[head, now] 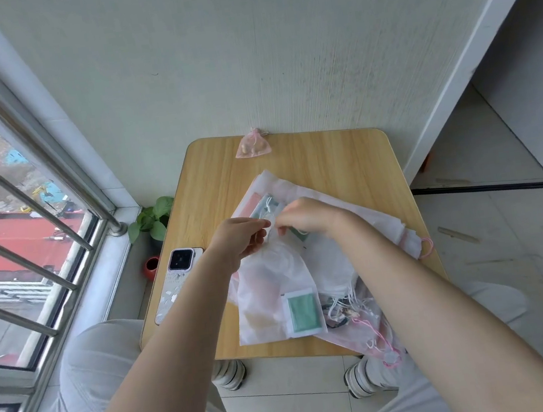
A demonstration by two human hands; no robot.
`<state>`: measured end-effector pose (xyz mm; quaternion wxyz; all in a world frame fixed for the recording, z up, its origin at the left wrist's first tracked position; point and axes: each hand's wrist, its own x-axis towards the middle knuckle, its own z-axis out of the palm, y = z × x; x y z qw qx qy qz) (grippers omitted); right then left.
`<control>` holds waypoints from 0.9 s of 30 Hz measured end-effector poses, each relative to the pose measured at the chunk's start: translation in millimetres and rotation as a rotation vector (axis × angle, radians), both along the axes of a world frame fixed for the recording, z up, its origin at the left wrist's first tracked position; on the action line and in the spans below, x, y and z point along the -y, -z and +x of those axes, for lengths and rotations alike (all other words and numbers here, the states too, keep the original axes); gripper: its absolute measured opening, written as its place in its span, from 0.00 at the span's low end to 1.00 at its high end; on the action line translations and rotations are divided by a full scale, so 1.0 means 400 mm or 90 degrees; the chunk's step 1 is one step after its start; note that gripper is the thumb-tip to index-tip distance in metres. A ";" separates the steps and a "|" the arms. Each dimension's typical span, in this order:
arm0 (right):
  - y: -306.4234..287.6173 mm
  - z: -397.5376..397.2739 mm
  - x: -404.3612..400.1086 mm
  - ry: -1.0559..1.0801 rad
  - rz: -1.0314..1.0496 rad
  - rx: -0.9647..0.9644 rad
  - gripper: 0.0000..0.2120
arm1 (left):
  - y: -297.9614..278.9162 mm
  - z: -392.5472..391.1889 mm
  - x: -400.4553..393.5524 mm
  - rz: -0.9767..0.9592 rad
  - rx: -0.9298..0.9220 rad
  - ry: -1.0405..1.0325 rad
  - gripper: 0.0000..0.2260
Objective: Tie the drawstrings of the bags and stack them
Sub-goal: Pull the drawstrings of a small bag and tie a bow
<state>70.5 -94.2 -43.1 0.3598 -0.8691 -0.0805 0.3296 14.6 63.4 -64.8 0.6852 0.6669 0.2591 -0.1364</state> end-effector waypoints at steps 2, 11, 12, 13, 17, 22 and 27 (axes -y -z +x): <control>-0.015 0.007 0.005 0.062 0.065 -0.005 0.10 | -0.001 -0.004 0.000 0.017 -0.013 0.009 0.08; -0.034 0.021 -0.048 0.179 0.216 0.048 0.09 | -0.022 -0.012 0.031 0.075 0.027 0.216 0.10; -0.035 0.018 -0.053 0.170 0.228 0.056 0.09 | -0.020 -0.011 0.036 0.135 0.040 0.240 0.11; -0.033 0.016 -0.058 0.162 0.250 0.060 0.08 | -0.019 -0.012 0.038 0.182 0.050 0.255 0.10; -0.017 0.014 -0.066 0.212 0.355 0.063 0.14 | -0.022 -0.011 0.037 0.178 0.055 0.250 0.11; 0.004 -0.007 -0.036 0.194 0.254 0.041 0.09 | -0.031 0.001 0.027 0.099 0.017 0.226 0.12; 0.041 -0.004 -0.005 0.083 0.038 0.121 0.10 | -0.034 0.007 0.027 0.145 0.025 0.152 0.09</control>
